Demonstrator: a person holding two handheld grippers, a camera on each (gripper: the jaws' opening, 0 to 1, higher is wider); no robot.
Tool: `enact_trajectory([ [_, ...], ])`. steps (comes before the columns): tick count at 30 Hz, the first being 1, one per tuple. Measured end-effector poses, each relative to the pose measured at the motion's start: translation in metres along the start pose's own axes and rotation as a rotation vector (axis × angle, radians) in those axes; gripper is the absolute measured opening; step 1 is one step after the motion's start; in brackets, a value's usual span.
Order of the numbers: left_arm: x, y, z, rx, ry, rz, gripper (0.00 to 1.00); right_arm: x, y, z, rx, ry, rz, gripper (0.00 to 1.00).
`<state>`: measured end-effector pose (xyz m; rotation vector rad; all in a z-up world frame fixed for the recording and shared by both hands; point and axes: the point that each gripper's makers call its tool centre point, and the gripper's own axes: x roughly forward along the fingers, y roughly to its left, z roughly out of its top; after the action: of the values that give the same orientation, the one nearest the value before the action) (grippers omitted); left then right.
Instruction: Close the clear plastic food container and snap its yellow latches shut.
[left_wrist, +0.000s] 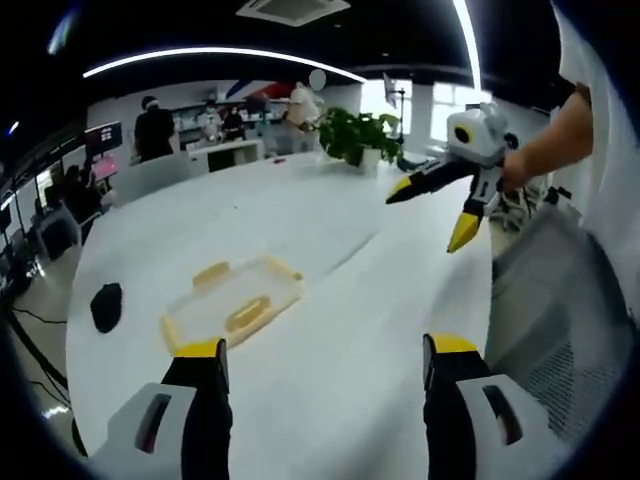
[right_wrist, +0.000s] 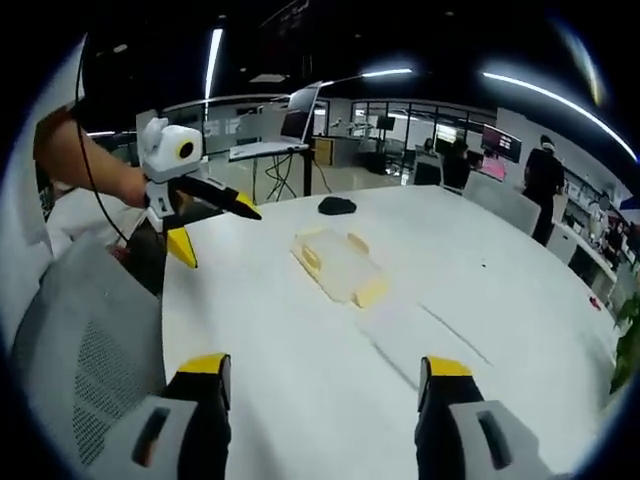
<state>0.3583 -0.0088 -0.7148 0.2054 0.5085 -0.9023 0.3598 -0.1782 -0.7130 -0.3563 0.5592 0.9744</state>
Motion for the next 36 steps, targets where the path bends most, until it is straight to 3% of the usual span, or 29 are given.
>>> enact_trajectory([
  [36, 0.013, 0.058, -0.018, 0.106, 0.114, -0.036, 0.73, 0.065, -0.016, 0.027, -0.094, 0.072, 0.14, 0.71],
])
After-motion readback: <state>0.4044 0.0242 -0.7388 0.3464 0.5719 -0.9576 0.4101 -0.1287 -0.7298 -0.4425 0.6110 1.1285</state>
